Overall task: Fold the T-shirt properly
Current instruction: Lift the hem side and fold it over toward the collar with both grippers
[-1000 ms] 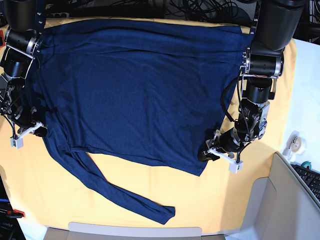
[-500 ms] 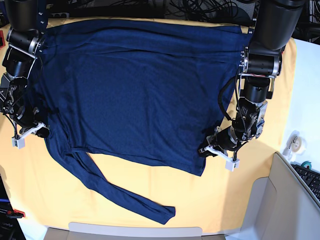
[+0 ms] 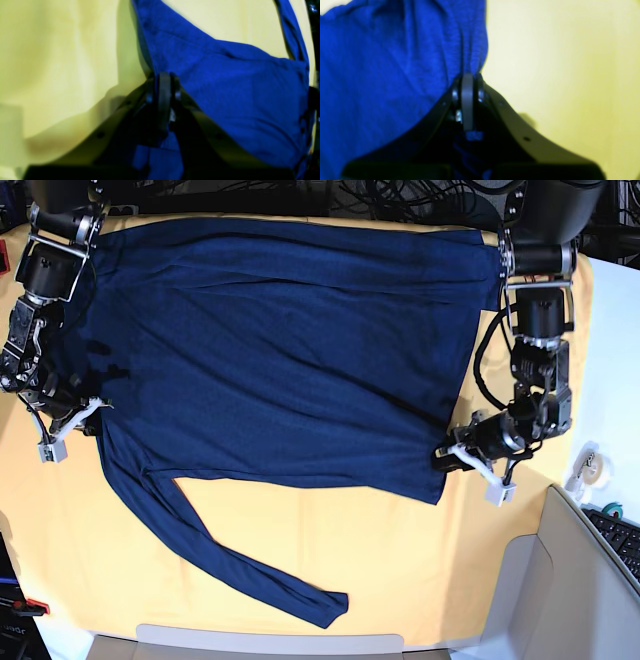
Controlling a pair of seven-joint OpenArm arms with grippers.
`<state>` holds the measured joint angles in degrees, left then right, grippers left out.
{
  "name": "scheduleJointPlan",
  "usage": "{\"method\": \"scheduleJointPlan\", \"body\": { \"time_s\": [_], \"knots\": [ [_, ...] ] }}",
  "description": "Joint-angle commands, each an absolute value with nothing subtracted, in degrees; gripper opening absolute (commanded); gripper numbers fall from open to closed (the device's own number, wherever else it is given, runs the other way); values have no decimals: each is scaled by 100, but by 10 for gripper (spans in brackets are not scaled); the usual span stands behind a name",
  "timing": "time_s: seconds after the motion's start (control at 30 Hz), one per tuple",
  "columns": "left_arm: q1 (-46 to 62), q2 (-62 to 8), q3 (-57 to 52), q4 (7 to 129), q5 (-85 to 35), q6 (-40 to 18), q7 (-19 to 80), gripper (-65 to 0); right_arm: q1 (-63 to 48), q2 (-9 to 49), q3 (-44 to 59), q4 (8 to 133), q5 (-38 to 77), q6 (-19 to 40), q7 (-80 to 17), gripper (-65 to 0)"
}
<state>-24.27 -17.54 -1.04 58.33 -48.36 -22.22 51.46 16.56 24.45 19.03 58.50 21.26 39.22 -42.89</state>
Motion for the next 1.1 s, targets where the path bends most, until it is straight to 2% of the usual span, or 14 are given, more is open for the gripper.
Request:
{"method": "scheduleJointPlan", "body": {
  "time_s": [0.0,0.33,0.6,1.07],
  "knots": [
    [-2448,-1859,-251,6246,-4936,-2246,5147,-650,1657,2607,1930,6053,2105,4000,-4330,-650],
    [-848,-1965,-1341,9059,-4936,-2255,6229,-650,804,2651,3081,7442,2114,4000,-4330,-650],
    [505,-1965,-1648,10651,-4936,-2264,6343,-650,-295,2615,3160,8453,2114,4000,-4330,-650],
    [1376,-1965,-1613,10826,-4910,-2246,6396,-649,-1103,2360,3160,8690,2088,4000,-4330,-650]
  ]
}}
